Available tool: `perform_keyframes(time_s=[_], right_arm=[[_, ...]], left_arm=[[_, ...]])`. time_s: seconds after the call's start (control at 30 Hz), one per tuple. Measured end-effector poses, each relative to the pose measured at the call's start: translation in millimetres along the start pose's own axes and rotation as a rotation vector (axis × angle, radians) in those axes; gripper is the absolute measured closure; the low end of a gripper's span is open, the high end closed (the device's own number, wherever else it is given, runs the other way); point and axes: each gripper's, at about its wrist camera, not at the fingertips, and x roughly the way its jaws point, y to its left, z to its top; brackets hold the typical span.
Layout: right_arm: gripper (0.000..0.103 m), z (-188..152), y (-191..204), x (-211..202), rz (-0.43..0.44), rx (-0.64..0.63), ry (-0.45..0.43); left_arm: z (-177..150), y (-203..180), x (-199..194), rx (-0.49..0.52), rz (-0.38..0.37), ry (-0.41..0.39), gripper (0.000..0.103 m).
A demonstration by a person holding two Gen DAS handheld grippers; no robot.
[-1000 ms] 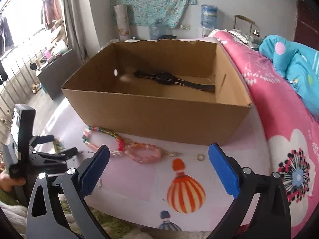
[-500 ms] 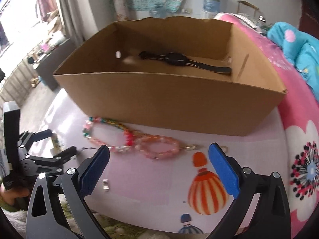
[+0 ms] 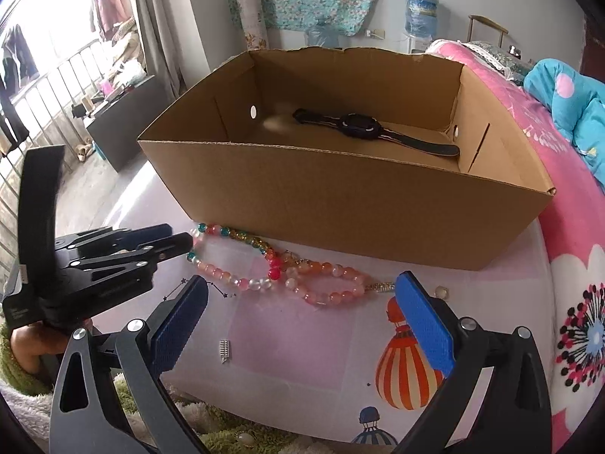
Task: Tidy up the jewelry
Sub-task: 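Move the right gripper toward the multicolour beaded bracelet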
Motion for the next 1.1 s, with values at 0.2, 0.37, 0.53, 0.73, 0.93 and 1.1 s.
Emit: perform_keyframes(time_s=[0.2, 0.37, 0.53, 0.73, 0.93, 1.1], right_arm=[[0.006, -1.6, -0.8, -4.1, 0.004, 0.013, -0.013], [0.007, -0.6, 0.1, -6.6, 0.031, 0.018, -0.026], [0.012, 2.7, 2.8, -0.4, 0.085, 0.036, -0.008], [0.032, 7.2, 14.0, 22.8, 0.224, 0.07, 0.074], [0.052, 17.3, 30.8, 44.8, 0.296, 0.064, 0.128], [0.069, 21.0, 38.8, 59.5, 0.27, 0.038, 0.152]], left_arm=[[-2.5, -4.4, 10.2, -0.002, 0.037, 0.038, 0.093], [-7.7, -1.3, 4.8, 0.007, 0.044, 0.036, 0.095], [-13.1, 12.9, -5.5, -0.012, 0.042, 0.047, 0.096], [-18.1, 26.7, -13.5, -0.043, 0.045, 0.051, 0.095], [-18.6, 34.3, -12.8, -0.066, 0.015, 0.057, 0.095], [-16.6, 33.7, -9.5, -0.059, -0.003, 0.073, 0.094]])
